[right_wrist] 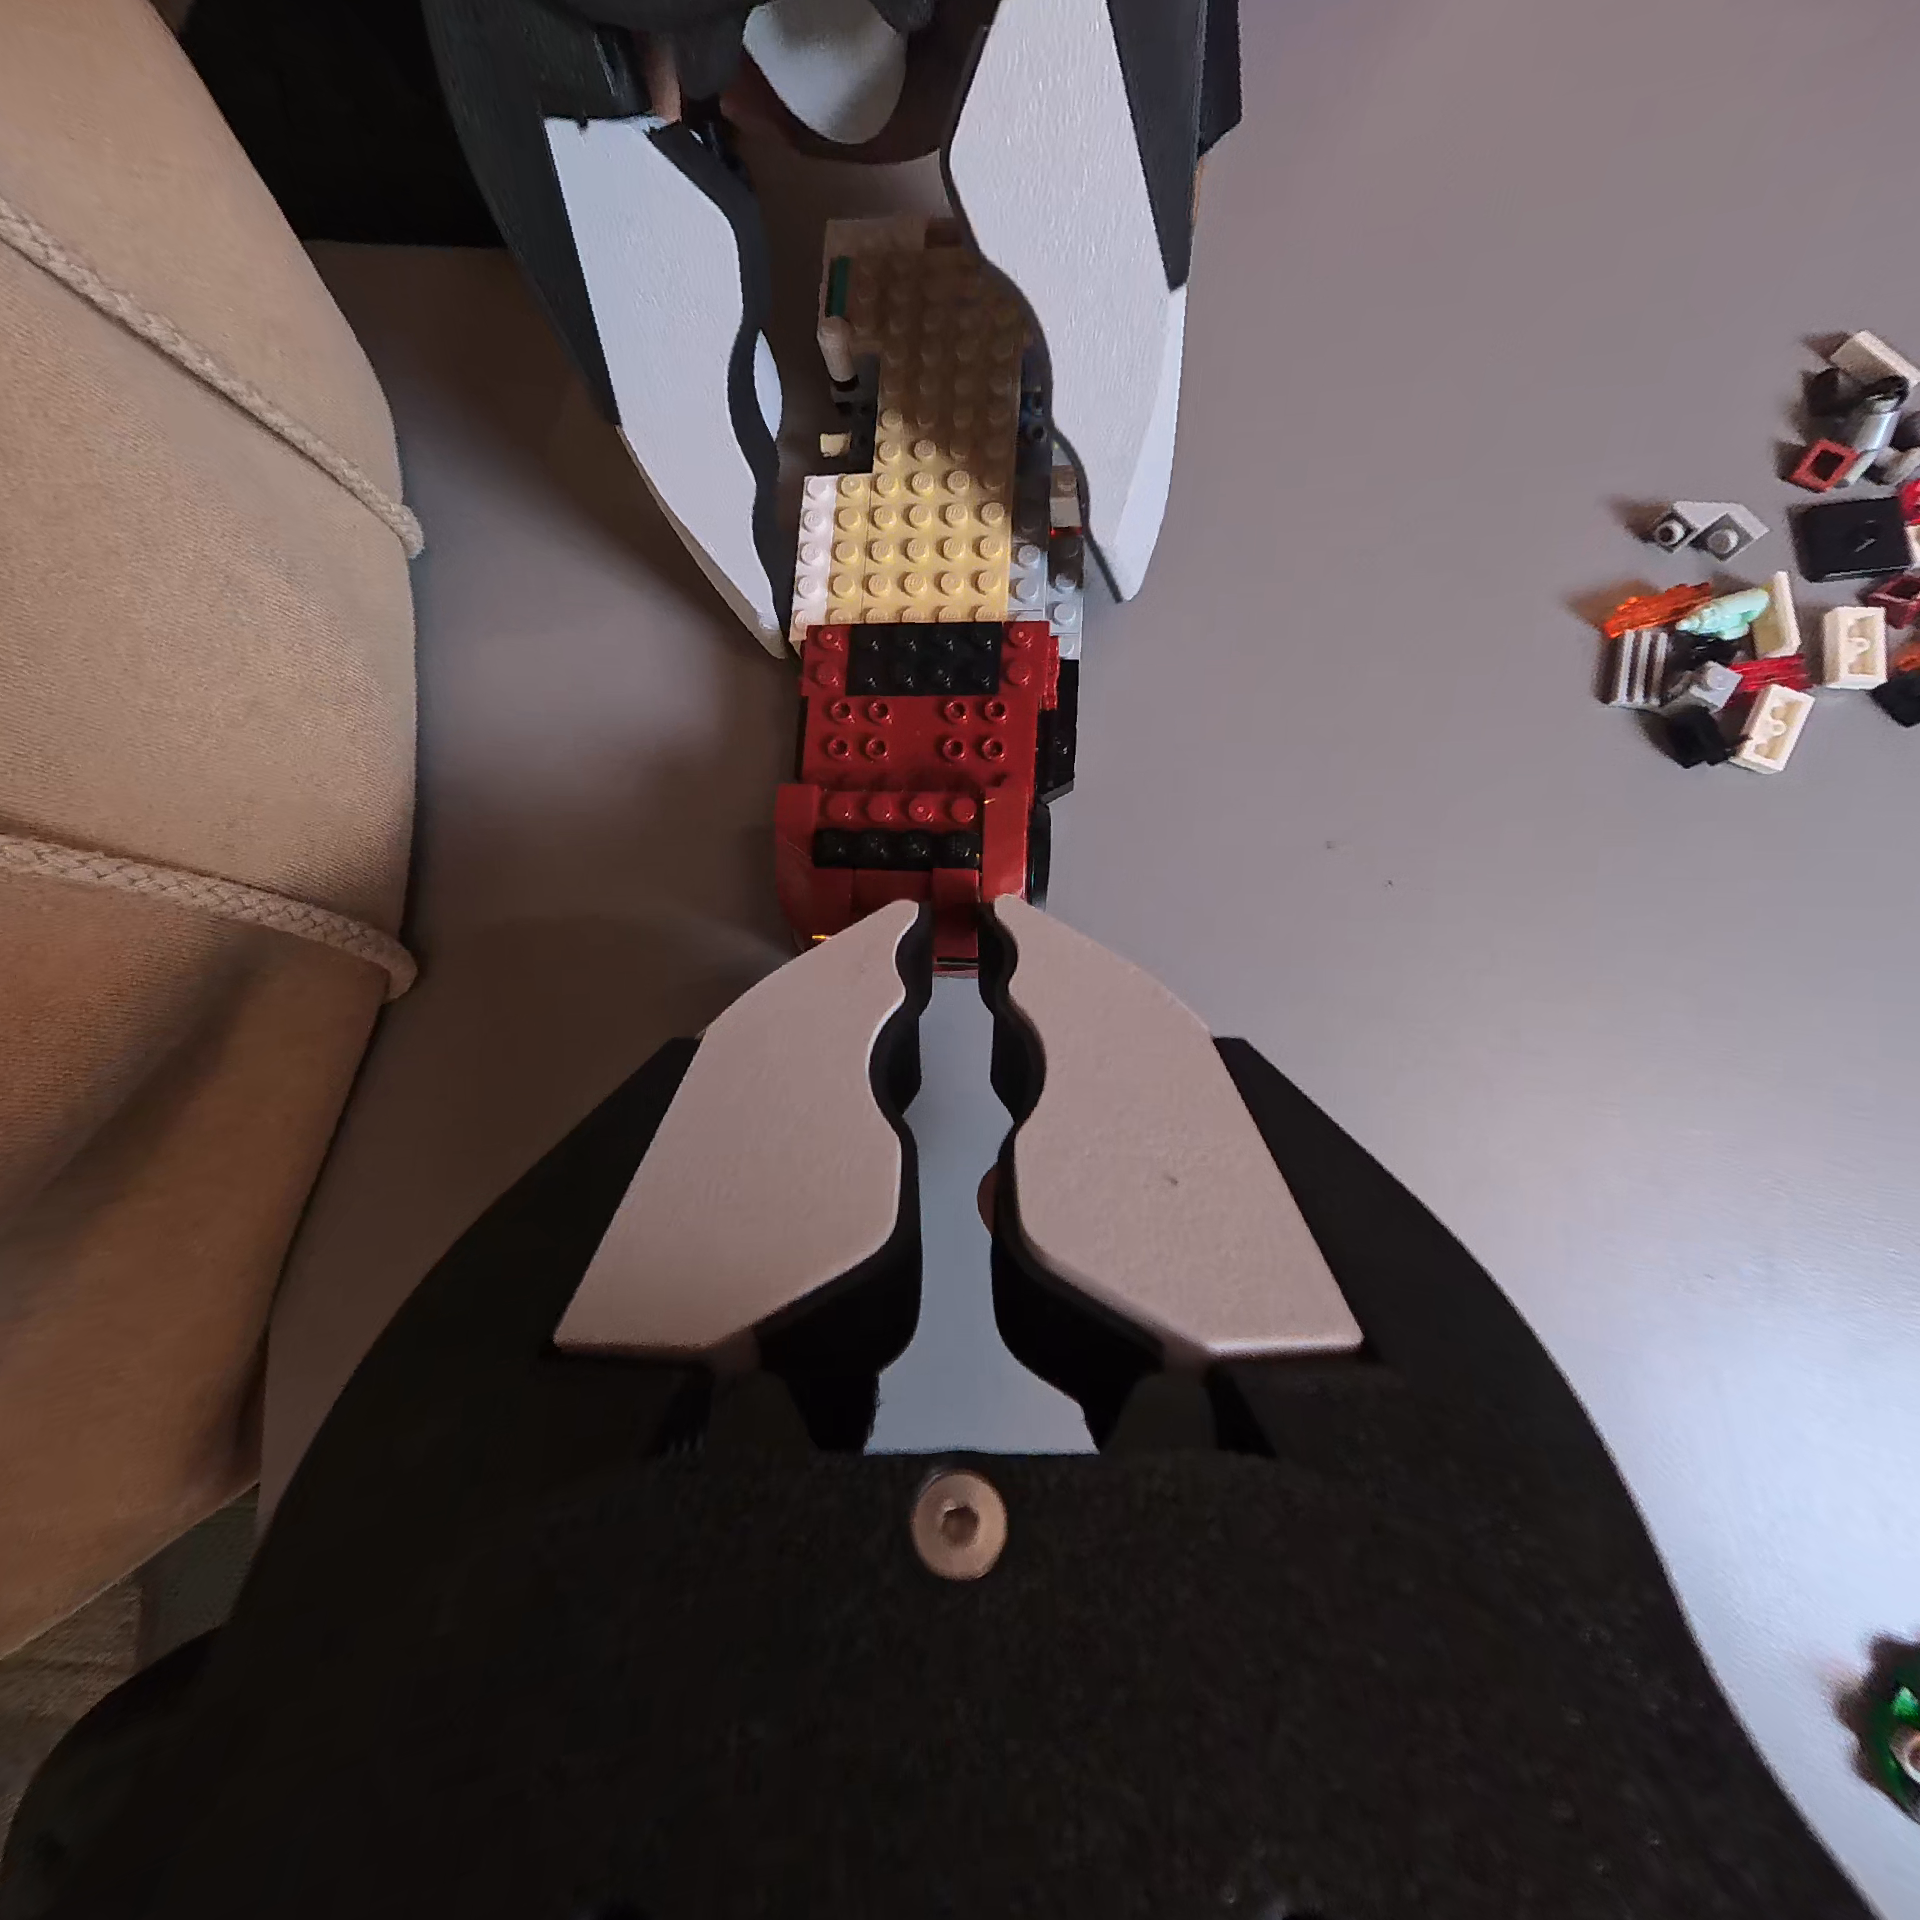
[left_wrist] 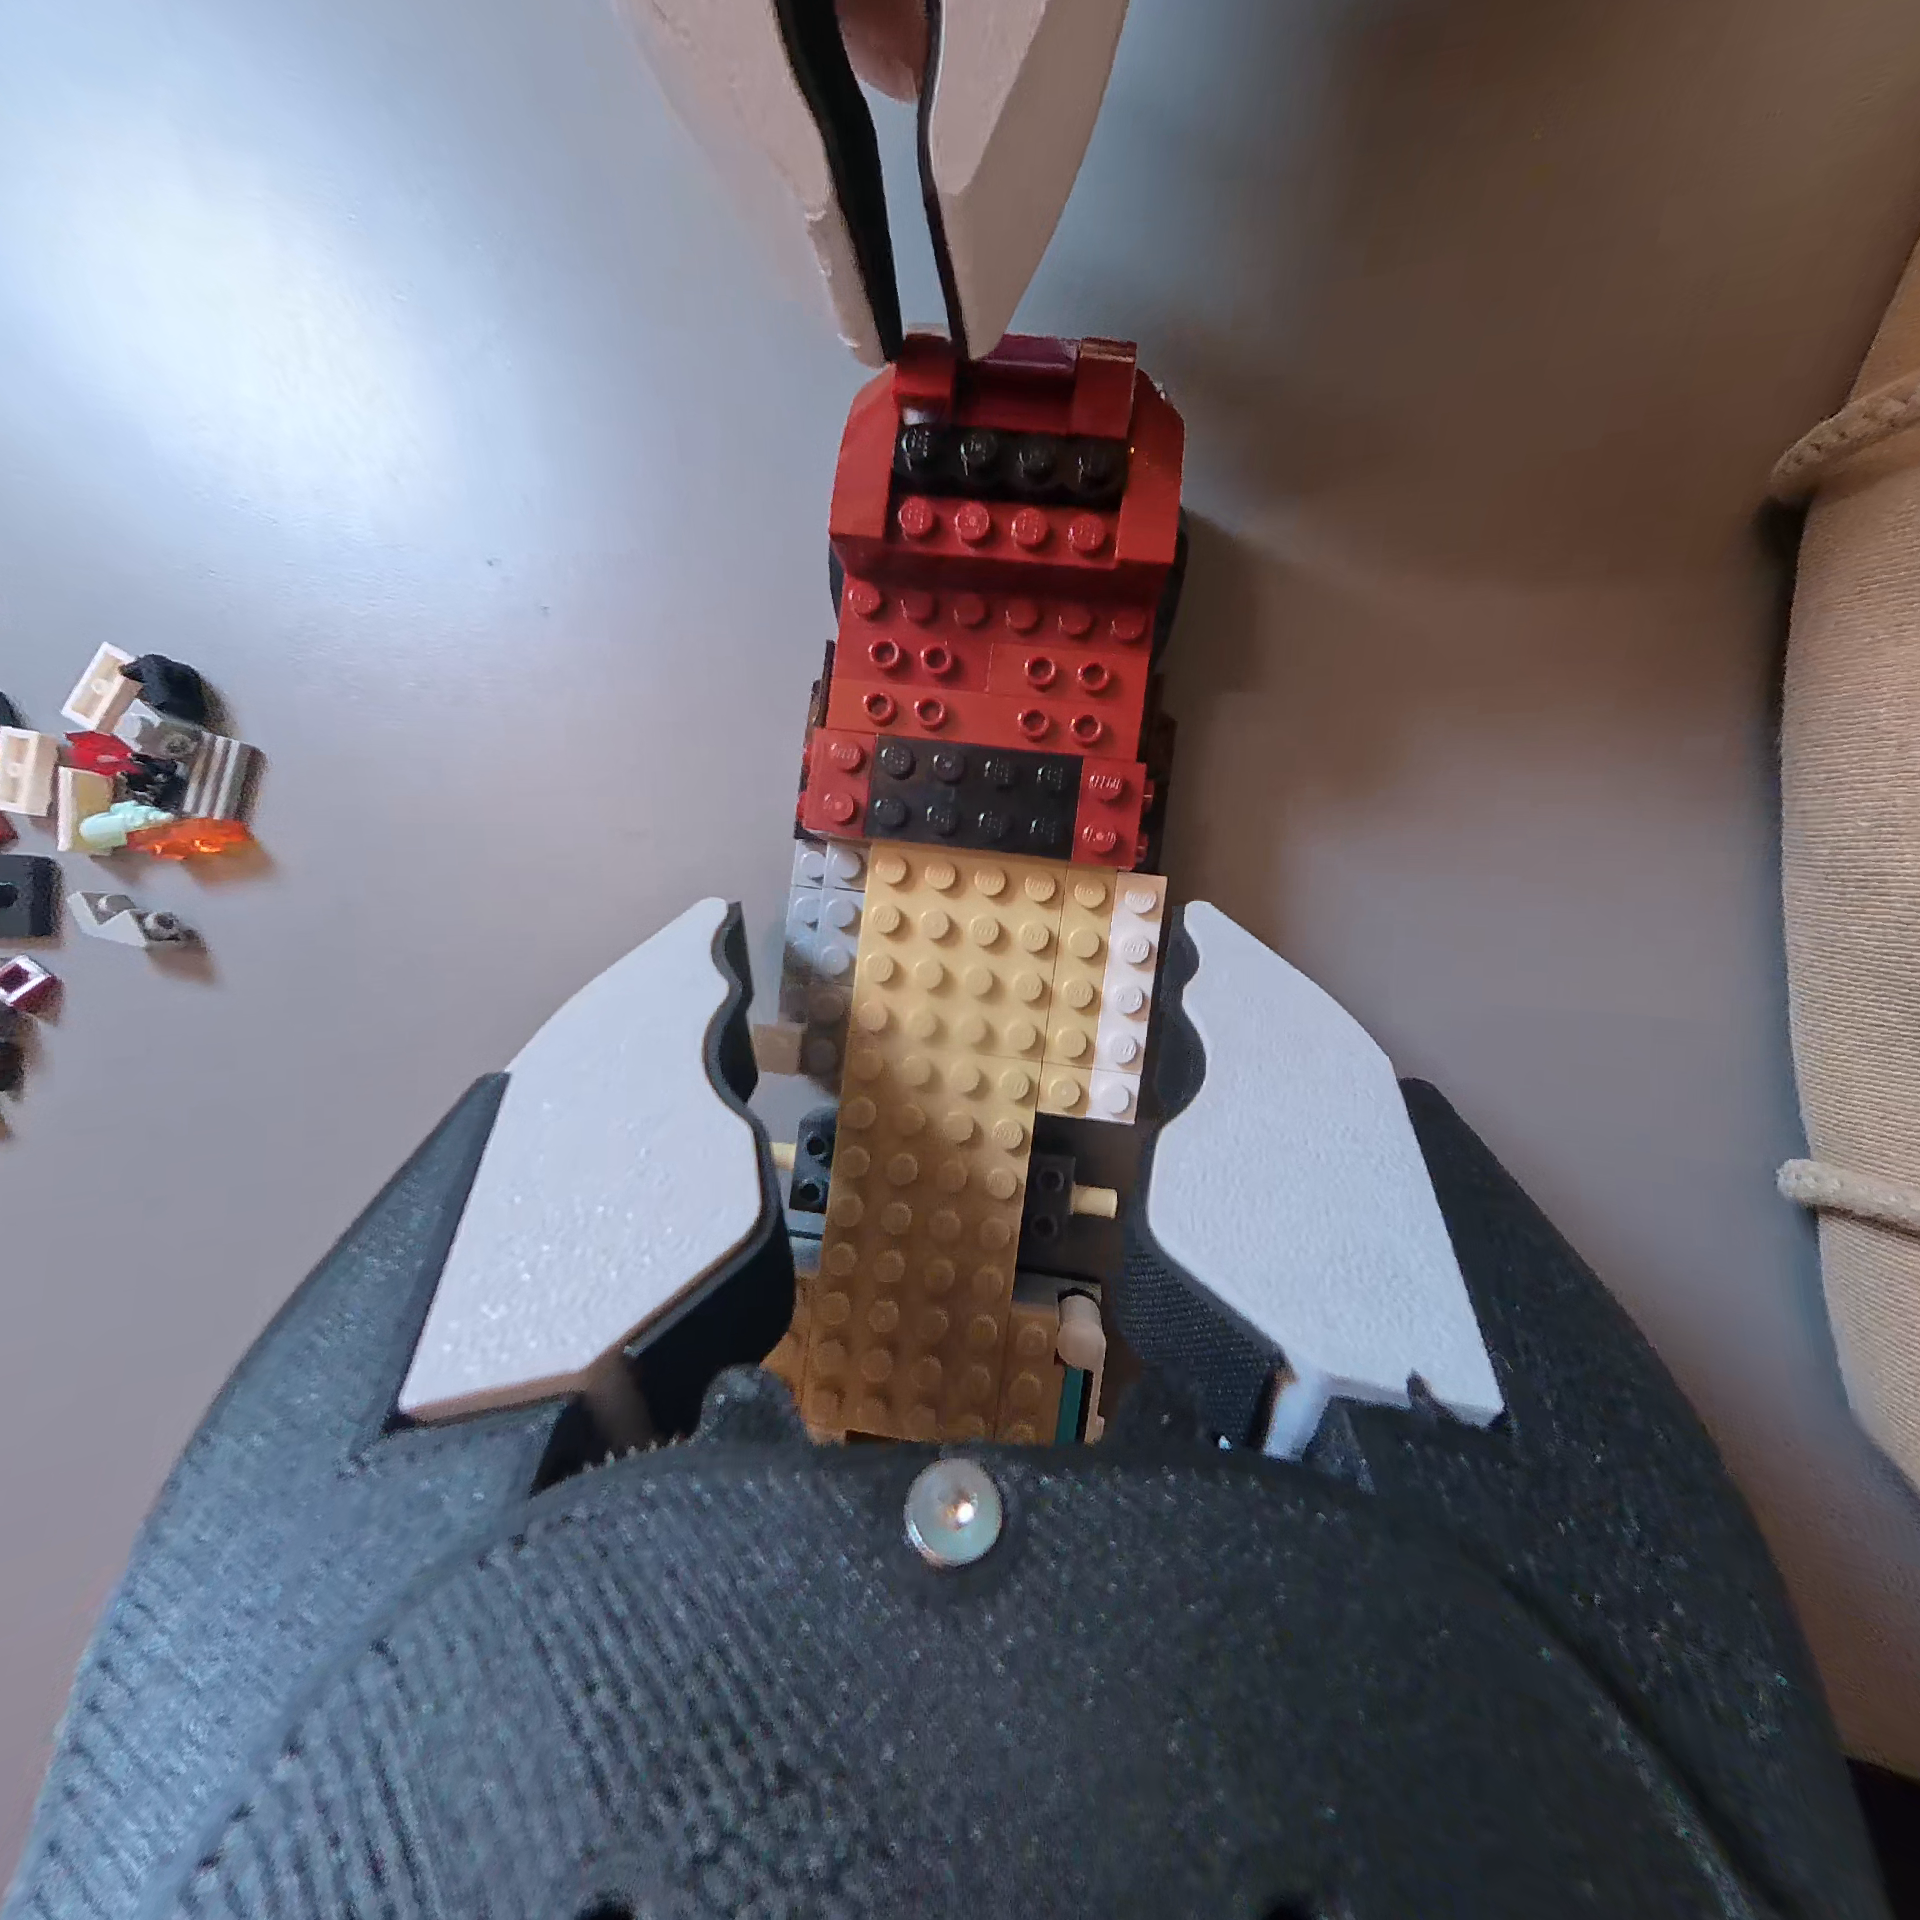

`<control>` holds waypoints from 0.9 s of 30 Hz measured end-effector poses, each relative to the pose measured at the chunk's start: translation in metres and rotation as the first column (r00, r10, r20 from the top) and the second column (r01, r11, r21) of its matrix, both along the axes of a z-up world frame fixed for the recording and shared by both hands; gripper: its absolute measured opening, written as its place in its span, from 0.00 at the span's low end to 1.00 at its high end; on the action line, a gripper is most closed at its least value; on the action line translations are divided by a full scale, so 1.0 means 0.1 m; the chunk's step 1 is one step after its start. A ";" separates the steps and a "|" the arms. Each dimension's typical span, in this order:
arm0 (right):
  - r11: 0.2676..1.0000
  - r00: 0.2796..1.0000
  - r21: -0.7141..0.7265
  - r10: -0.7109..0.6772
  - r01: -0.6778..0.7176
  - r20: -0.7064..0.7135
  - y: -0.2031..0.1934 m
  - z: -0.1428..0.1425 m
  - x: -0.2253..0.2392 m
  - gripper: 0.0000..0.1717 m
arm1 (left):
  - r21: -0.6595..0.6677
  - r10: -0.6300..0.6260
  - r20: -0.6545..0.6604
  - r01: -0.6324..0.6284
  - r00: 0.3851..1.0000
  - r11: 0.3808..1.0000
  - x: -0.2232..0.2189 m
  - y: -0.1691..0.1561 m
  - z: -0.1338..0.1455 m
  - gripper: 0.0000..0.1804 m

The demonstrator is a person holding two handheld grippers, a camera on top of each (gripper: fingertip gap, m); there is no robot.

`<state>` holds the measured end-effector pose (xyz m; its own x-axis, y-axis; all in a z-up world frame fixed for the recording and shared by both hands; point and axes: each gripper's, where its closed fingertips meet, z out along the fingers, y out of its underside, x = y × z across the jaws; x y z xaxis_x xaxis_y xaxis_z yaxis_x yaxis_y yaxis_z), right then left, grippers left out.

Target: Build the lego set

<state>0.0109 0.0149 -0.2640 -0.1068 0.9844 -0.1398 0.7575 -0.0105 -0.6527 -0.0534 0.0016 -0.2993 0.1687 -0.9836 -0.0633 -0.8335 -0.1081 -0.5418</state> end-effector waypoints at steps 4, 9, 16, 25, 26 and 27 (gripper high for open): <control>1.000 1.000 -0.015 0.009 -0.009 0.013 0.00 -0.01 0.01 0.05 | 0.004 -0.010 0.001 0.010 1.000 1.000 0.04 0.00 0.01 0.42; 0.999 0.999 -0.029 0.024 -0.023 0.025 -0.01 -0.01 0.00 0.05 | -0.005 -0.033 -0.021 0.033 0.999 0.999 0.06 -0.03 -0.02 0.38; 0.996 1.000 -0.087 -0.003 0.003 -0.001 -0.02 -0.01 -0.02 0.05 | -0.006 -0.029 -0.032 0.029 0.999 1.000 0.05 -0.04 -0.02 0.38; 0.993 1.000 -0.114 -0.022 0.021 -0.012 -0.03 -0.01 -0.02 0.06 | -0.011 -0.024 -0.027 0.023 0.999 1.000 0.05 -0.04 -0.03 0.37; 0.993 1.000 -0.117 -0.024 0.023 -0.014 -0.03 -0.01 -0.02 0.06 | -0.011 -0.023 -0.026 0.023 0.999 1.000 0.05 -0.04 -0.03 0.38; 0.992 1.000 -0.121 -0.026 0.023 -0.016 -0.04 -0.01 -0.02 0.06 | -0.011 -0.022 -0.025 0.022 0.999 1.000 0.05 -0.04 -0.03 0.38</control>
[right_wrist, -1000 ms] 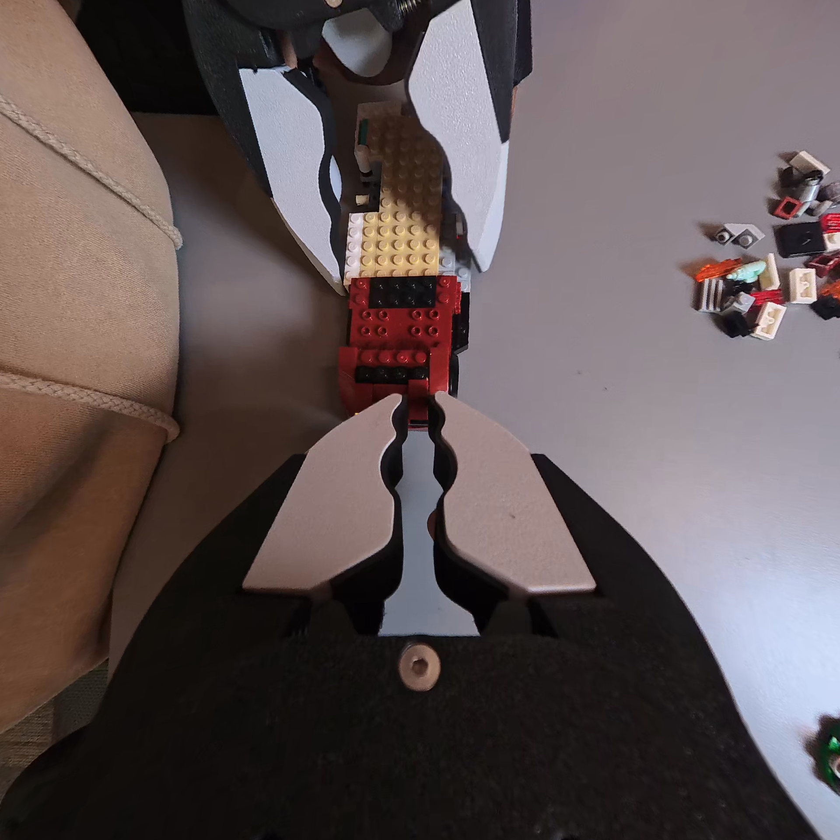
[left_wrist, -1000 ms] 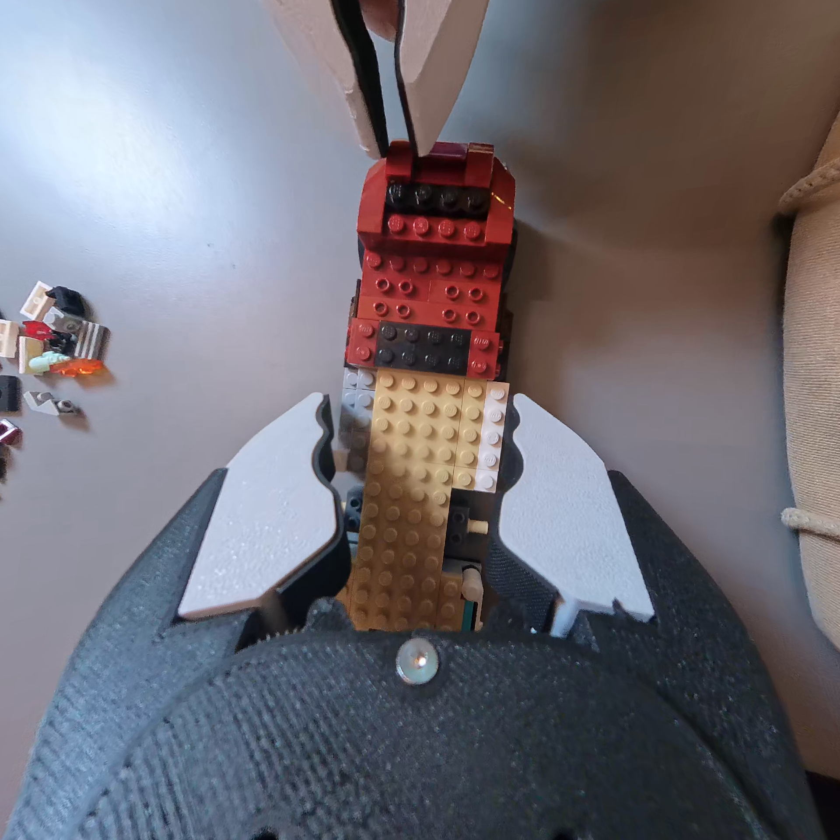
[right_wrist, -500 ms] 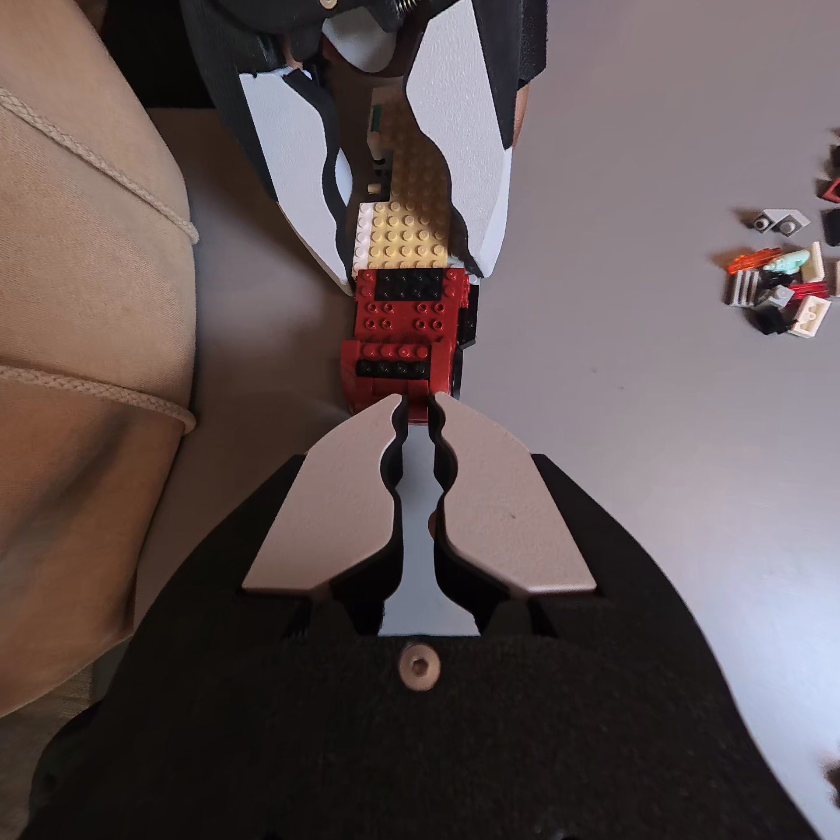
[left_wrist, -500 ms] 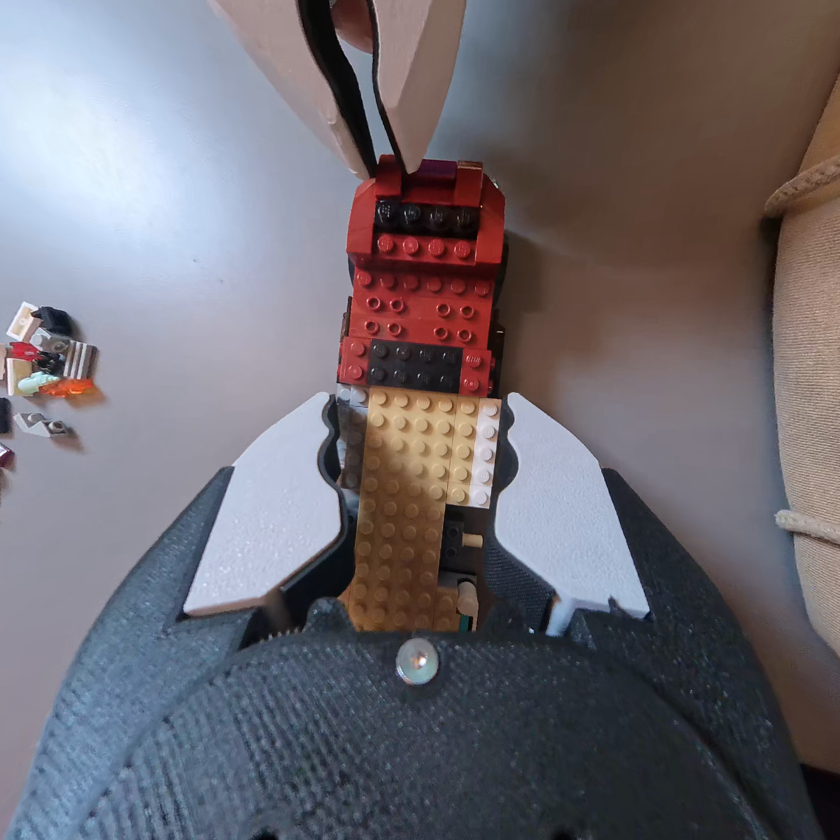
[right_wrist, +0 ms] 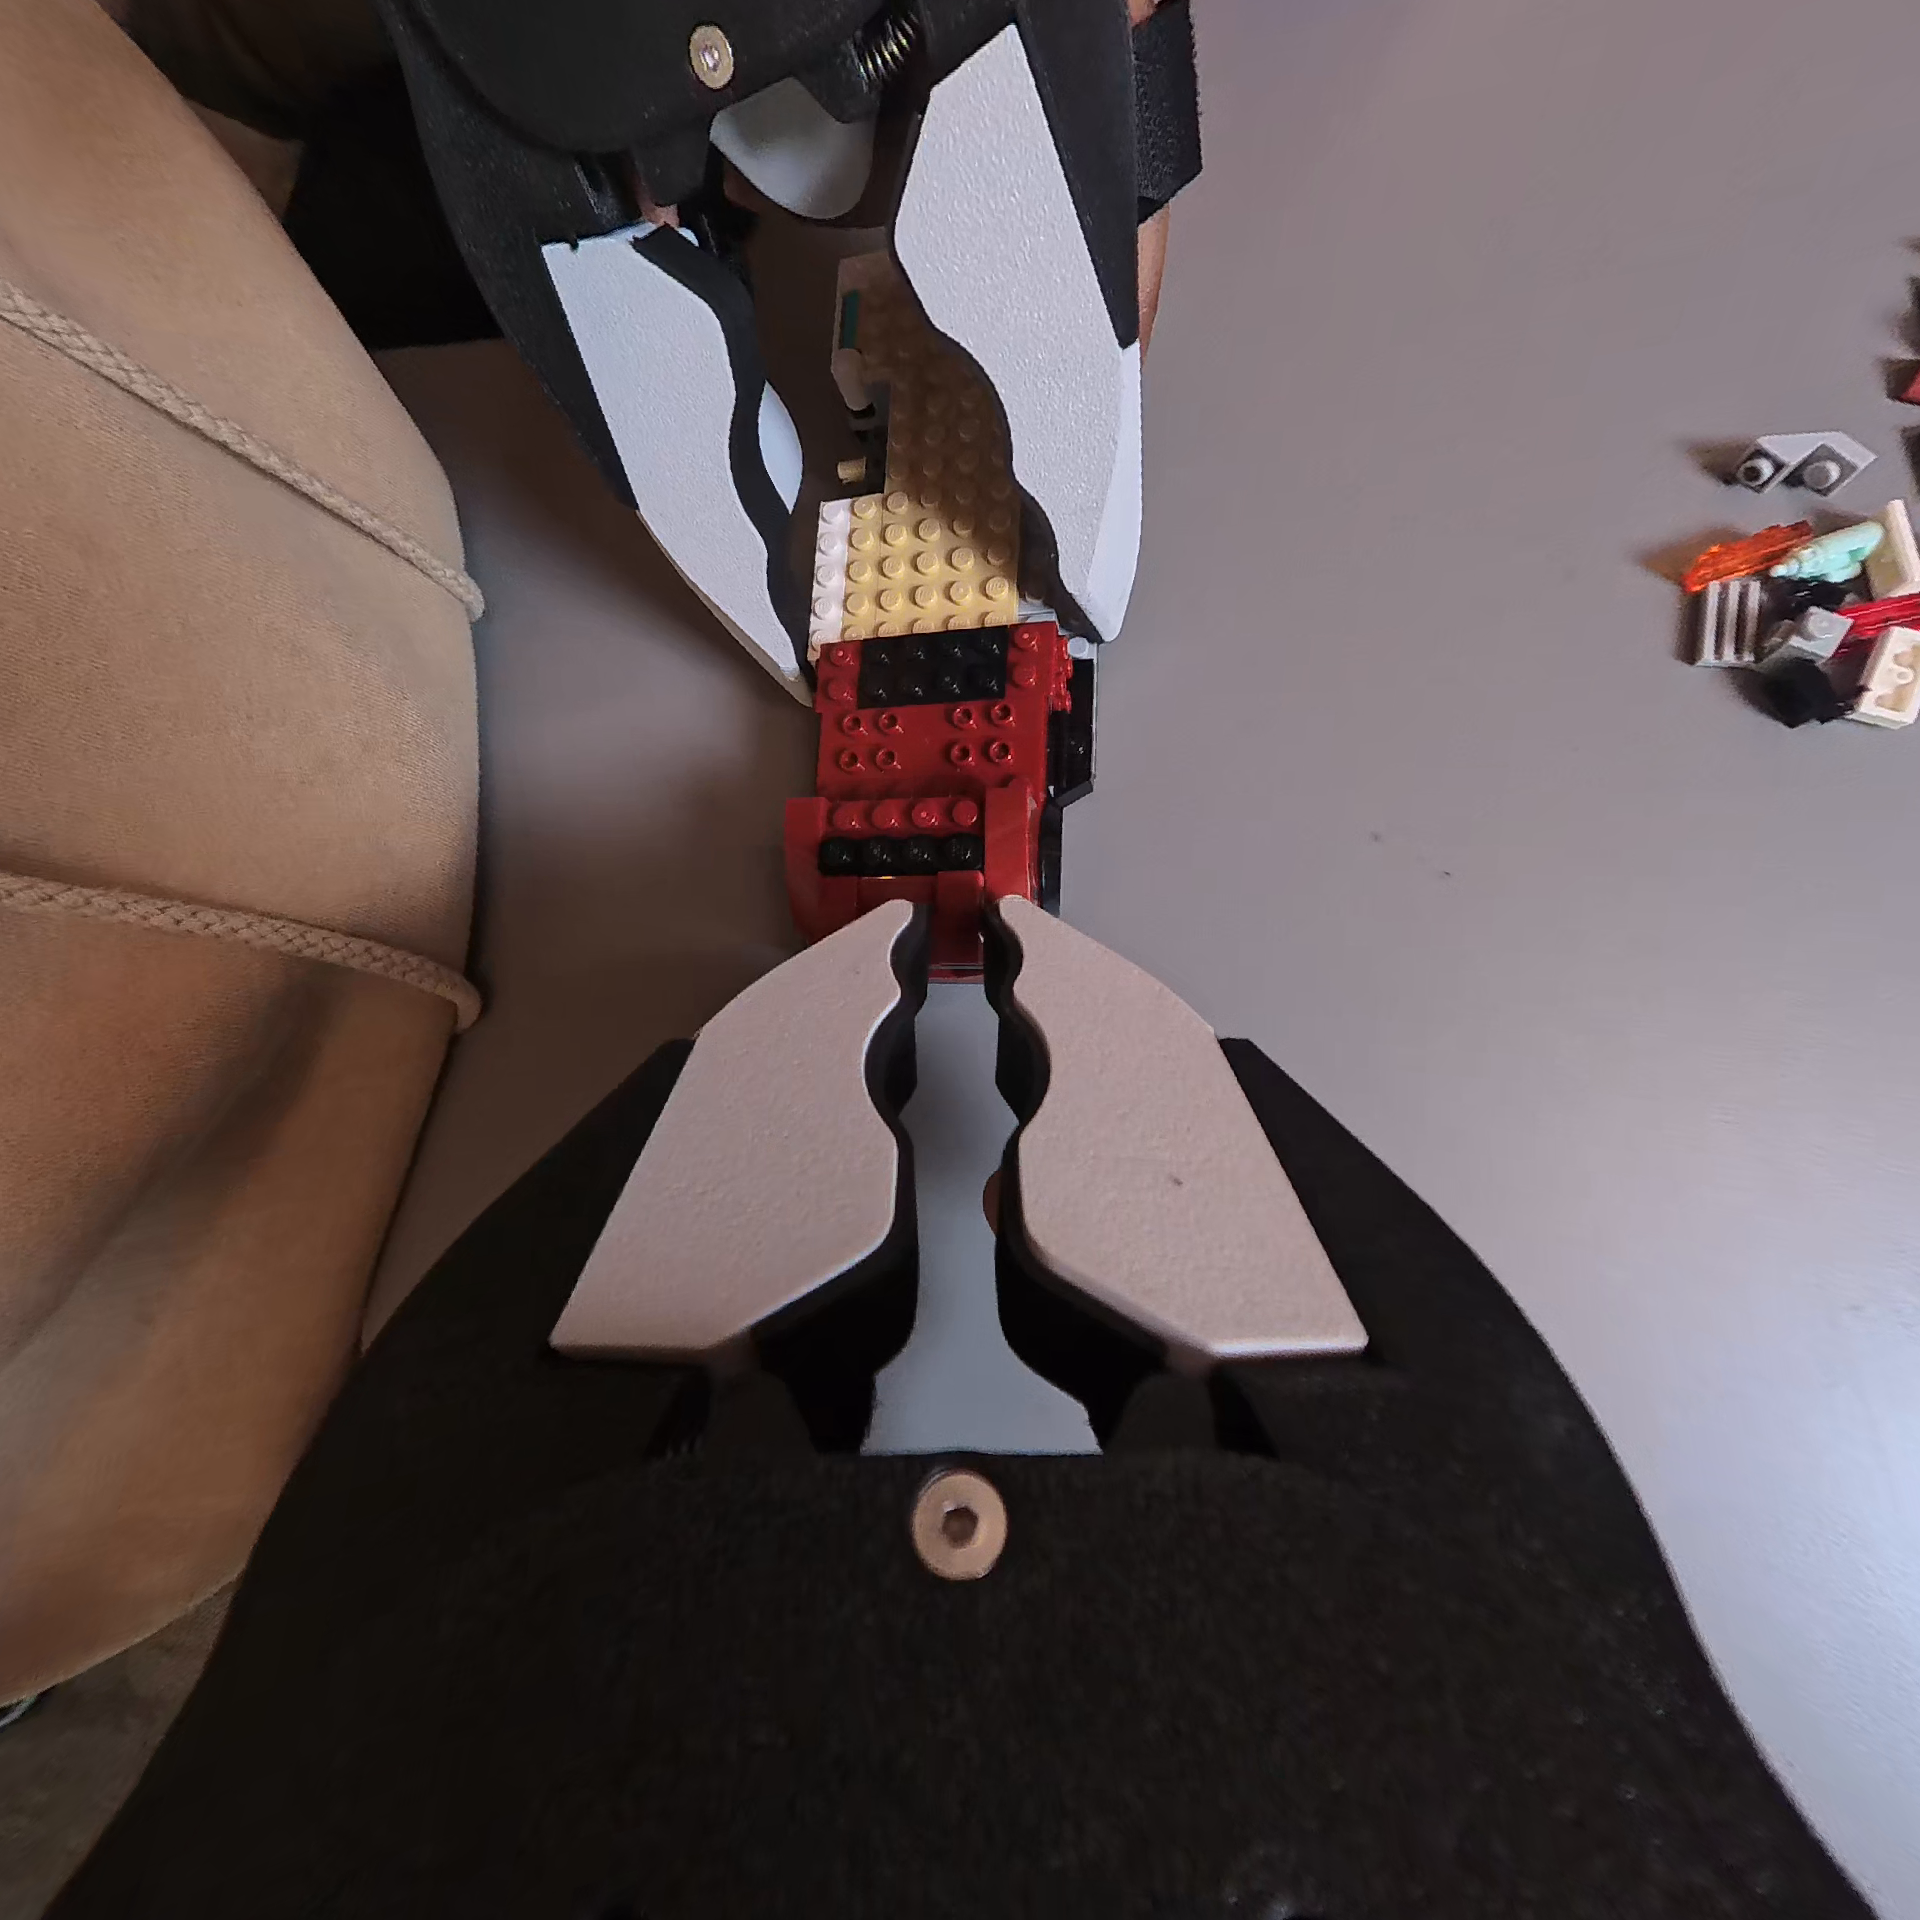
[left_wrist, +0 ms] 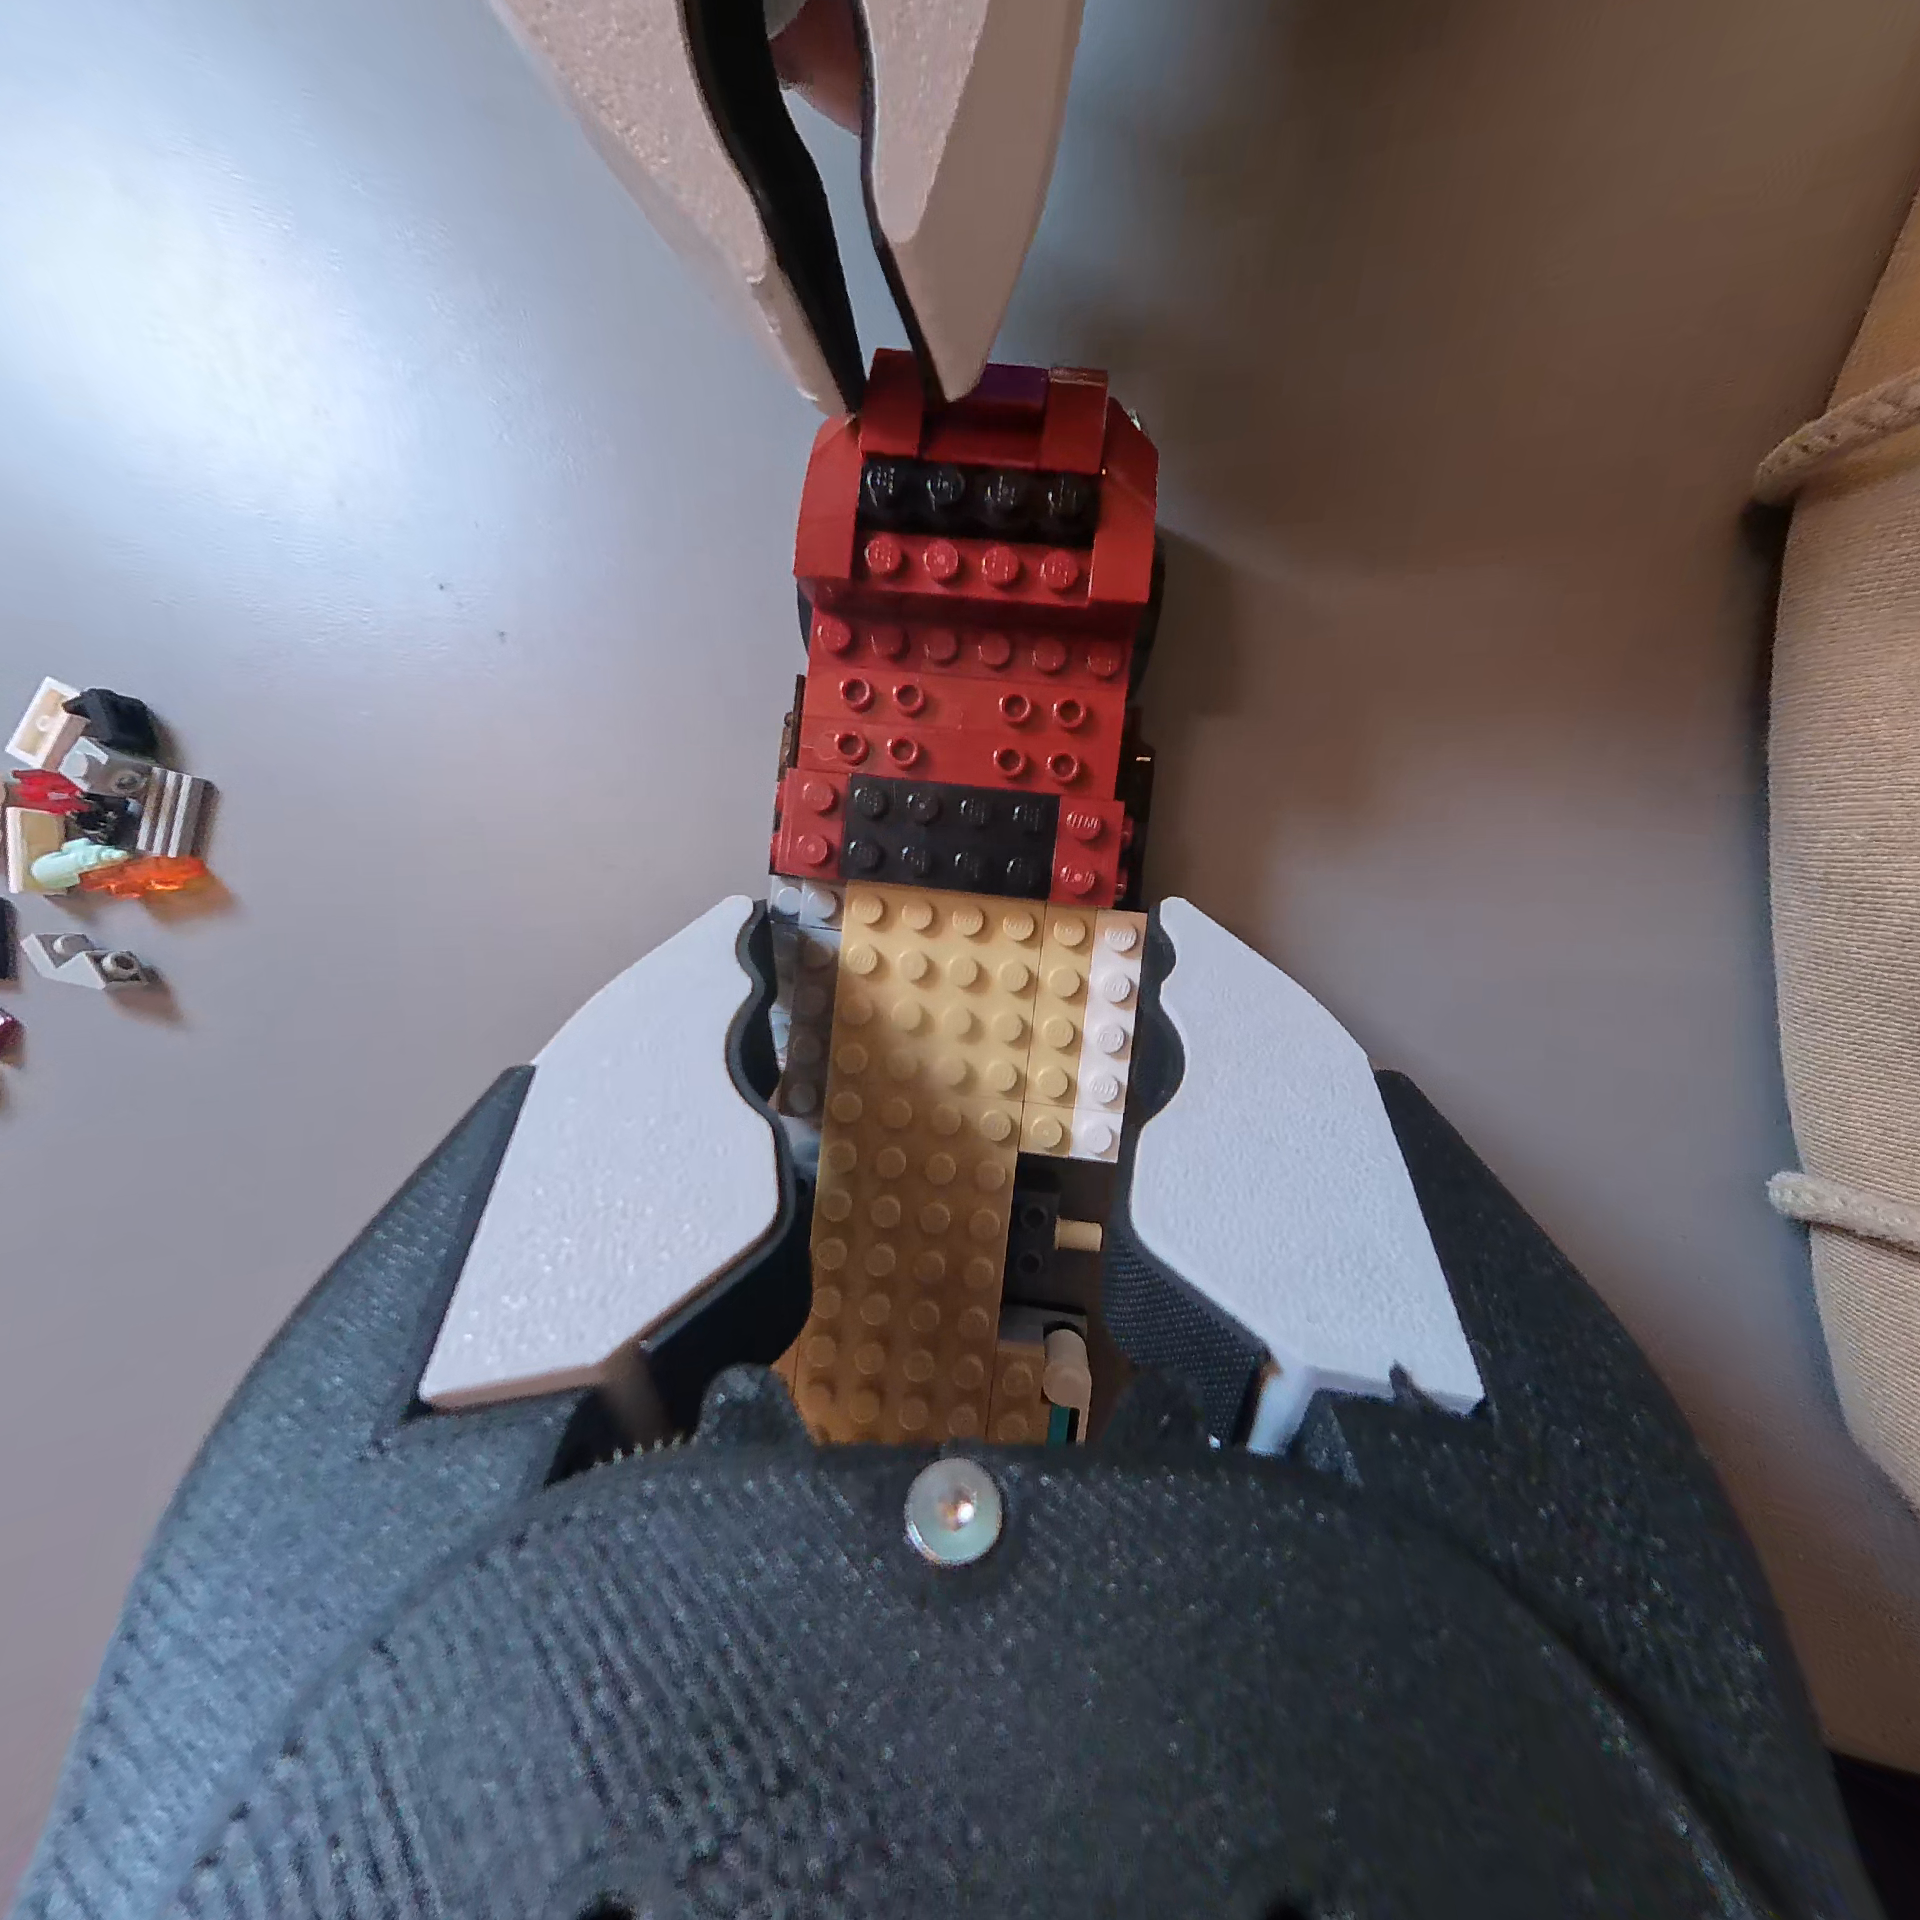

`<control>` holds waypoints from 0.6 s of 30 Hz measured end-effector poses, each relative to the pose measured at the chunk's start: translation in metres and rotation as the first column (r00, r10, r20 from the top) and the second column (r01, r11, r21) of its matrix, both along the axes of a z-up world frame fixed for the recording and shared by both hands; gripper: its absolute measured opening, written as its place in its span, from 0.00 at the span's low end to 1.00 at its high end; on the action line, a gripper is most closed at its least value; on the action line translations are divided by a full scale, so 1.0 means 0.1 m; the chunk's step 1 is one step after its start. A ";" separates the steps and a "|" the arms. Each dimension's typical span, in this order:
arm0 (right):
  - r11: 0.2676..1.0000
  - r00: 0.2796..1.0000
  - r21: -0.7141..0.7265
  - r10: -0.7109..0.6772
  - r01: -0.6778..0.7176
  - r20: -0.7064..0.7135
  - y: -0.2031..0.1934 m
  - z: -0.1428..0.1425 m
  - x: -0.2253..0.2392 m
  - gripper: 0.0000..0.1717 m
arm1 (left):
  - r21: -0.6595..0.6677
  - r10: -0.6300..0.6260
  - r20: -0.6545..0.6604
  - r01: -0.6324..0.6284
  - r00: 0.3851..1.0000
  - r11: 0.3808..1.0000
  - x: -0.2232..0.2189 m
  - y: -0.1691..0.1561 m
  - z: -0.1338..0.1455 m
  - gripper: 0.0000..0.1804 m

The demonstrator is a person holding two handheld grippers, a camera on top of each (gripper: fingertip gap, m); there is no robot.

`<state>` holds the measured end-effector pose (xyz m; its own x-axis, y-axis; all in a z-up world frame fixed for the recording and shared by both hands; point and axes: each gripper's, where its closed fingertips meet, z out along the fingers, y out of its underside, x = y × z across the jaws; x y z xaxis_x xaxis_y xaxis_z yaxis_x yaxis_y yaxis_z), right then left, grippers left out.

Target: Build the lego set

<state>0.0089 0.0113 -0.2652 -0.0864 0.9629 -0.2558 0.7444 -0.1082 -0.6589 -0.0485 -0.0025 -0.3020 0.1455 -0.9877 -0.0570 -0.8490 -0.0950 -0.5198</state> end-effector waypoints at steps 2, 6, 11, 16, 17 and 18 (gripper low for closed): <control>1.000 1.000 -0.003 -0.004 0.004 -0.004 0.00 0.00 0.00 0.06 | 0.000 0.001 0.000 -0.001 1.000 1.000 0.00 0.00 0.00 0.38; 1.000 1.000 -0.009 -0.009 0.009 -0.023 0.00 0.04 0.01 0.07 | -0.001 0.002 0.002 -0.002 1.000 1.000 0.00 0.00 0.00 0.38; 1.000 0.999 -0.009 -0.022 0.022 -0.029 0.04 0.04 0.06 0.04 | -0.004 0.006 0.003 -0.006 1.000 1.000 0.00 0.00 0.00 0.38; 1.000 1.000 0.015 -0.015 0.015 -0.025 0.03 0.01 0.07 0.01 | -0.010 0.008 0.003 -0.008 1.000 1.000 0.00 0.00 0.00 0.38; 1.000 1.000 0.016 -0.016 0.016 -0.022 0.03 0.00 0.07 0.00 | -0.013 0.009 0.003 -0.009 1.000 1.000 0.00 -0.01 0.00 0.38; 1.000 1.000 0.016 -0.015 0.015 -0.019 0.03 -0.01 0.07 0.00 | -0.018 0.011 0.003 -0.011 1.000 1.000 0.00 -0.01 -0.01 0.39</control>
